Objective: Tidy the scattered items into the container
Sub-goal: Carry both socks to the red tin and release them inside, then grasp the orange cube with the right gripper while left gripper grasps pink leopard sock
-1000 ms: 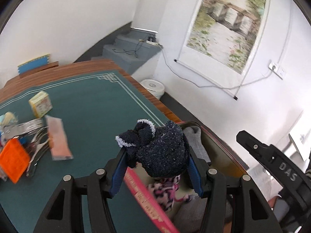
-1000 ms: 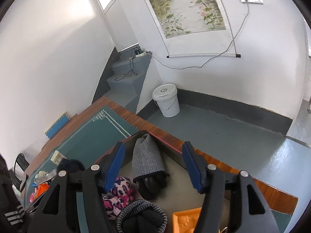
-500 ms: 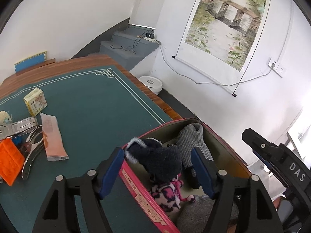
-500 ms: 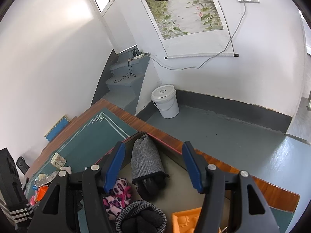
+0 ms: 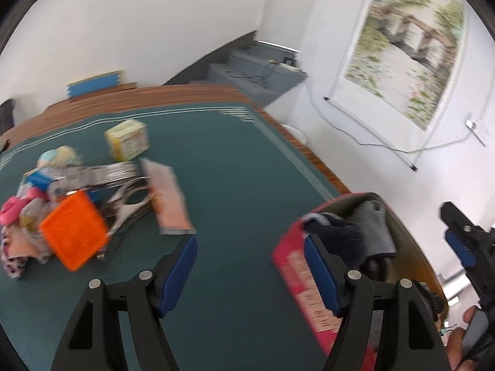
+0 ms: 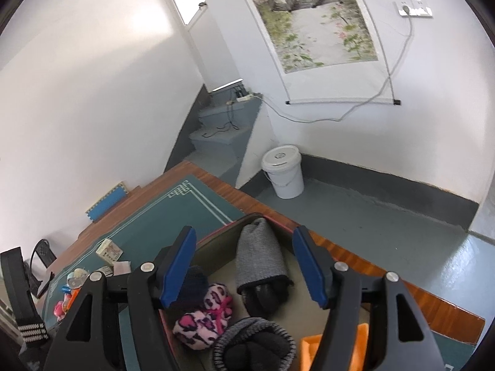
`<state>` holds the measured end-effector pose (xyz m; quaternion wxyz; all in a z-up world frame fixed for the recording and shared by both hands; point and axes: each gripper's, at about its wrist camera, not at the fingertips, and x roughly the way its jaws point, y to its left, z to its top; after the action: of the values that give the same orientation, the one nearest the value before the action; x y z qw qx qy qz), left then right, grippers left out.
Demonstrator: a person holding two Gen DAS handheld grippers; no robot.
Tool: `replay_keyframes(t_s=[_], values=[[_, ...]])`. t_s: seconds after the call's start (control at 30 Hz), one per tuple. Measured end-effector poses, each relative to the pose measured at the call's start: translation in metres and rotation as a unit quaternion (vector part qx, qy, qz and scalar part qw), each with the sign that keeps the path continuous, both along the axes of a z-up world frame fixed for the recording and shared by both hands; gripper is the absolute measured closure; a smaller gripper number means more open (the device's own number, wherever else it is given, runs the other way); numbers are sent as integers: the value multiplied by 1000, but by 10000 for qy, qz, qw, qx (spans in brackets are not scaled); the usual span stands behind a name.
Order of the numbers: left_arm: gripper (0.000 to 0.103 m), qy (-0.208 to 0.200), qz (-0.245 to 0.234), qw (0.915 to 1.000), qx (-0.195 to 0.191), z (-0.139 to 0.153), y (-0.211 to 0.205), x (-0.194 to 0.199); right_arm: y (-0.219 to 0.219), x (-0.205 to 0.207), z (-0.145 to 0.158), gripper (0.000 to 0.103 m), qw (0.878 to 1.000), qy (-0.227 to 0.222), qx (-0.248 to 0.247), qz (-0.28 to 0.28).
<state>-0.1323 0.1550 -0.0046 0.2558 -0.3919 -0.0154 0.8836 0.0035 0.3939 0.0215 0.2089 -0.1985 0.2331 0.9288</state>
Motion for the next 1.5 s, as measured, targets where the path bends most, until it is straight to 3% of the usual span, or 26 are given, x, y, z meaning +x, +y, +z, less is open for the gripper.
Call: replay_keyframes(t_s=[0.27, 0.63, 0.77, 0.93, 1.1, 1.27, 1.4, 1.5], values=[[30, 450, 857, 9910, -922, -5, -49, 2, -32, -7, 2, 34, 9975, 182, 385, 571], [30, 760, 1182, 9826, -1218, 1, -96, 9, -59, -12, 0, 34, 9912, 271, 954, 871], [30, 769, 1223, 9813, -1273, 3, -114, 8, -62, -15, 2, 34, 9901, 299, 1026, 915], [29, 555, 1454, 9800, -1240, -4, -160, -8, -73, -22, 7, 32, 9862, 166, 935, 1356], [29, 201, 1836, 9774, -1024, -18, -214, -31, -113, -42, 16, 27, 9654, -113, 971, 2418], [29, -112, 2007, 9762, -818, -35, -240, -48, -170, -71, 18, 25, 9285, -566, 1147, 3486], [29, -288, 2042, 9759, -717, -41, -250, -53, -217, -97, 7, 25, 9049, -890, 1331, 3943], [29, -349, 2058, 9763, -577, -41, -258, -55, -238, -112, -6, 25, 8960, -1051, 1259, 4126]])
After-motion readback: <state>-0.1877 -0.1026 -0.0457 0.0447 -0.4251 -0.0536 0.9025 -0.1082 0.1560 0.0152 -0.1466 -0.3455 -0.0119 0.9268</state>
